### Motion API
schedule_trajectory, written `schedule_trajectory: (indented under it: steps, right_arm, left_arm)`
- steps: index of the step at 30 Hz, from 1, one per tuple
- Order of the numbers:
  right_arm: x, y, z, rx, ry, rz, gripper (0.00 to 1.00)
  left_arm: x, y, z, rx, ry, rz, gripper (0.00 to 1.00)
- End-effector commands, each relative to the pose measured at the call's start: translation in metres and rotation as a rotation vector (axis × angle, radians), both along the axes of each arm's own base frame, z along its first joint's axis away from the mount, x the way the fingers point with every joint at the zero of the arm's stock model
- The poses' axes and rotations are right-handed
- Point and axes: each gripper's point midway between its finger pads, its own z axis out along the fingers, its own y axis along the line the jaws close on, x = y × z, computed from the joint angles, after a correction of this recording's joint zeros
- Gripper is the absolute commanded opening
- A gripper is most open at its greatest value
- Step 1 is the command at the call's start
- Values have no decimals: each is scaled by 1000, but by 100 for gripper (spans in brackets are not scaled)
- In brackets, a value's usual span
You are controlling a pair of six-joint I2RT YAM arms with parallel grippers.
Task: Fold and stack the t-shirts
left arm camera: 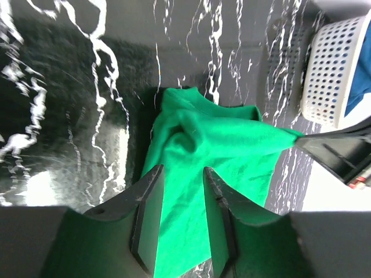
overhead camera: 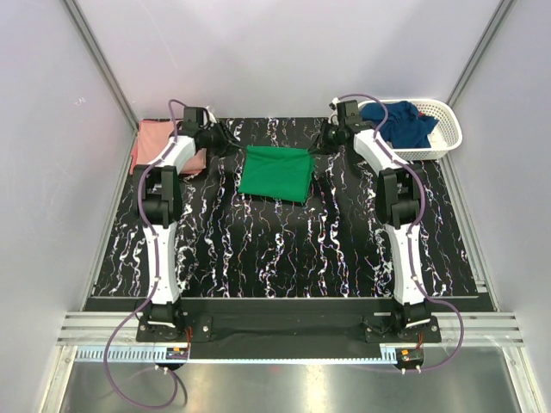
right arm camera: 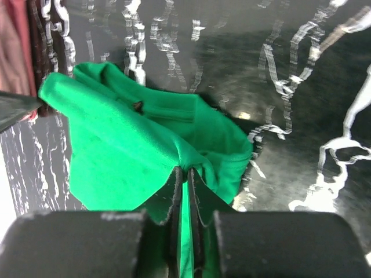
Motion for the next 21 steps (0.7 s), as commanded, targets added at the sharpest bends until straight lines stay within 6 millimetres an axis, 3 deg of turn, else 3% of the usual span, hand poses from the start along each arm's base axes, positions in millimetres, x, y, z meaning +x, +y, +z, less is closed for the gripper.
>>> schedule_trajectory:
  steps: [1, 4, 5, 6, 7, 8, 10, 11, 17, 20, 21]
  right_arm:
    - [10, -20, 22, 15, -47, -77, 8]
    - [10, -21, 28, 32, -54, -76, 13]
    - [9, -20, 24, 42, -39, -69, 21]
    - [8, -21, 23, 55, -21, -75, 42]
    - [5, -21, 20, 55, -4, -81, 51]
    - [4, -21, 24, 61, -7, -86, 54]
    - [-6, -20, 17, 80, 14, -84, 56]
    - [-5, -19, 32, 96, -25, -82, 57]
    - [-26, -18, 36, 102, -25, -48, 67]
    - [-36, -20, 27, 100, -13, -34, 71]
    - [-44, -20, 15, 102, 13, -29, 71]
  left_arm:
    - [17, 15, 59, -23, -159, -2, 38]
    - [3, 22, 65, 8, -159, 8, 43]
    - [-8, 24, 61, 34, -148, 10, 45]
    - [-14, 23, 60, 39, -151, -3, 45]
    - [-21, 21, 57, 38, -142, -11, 45]
    - [-33, 20, 46, 41, -119, -18, 45]
    - [-46, 13, 53, 43, -138, -32, 45]
    - [-50, 9, 54, 46, -153, -39, 46]
    - [-79, -14, 14, 84, -66, -89, 47]
    - [-93, -20, -9, 127, -21, -103, 47]
    - [-96, -22, -13, 135, -13, -106, 47]
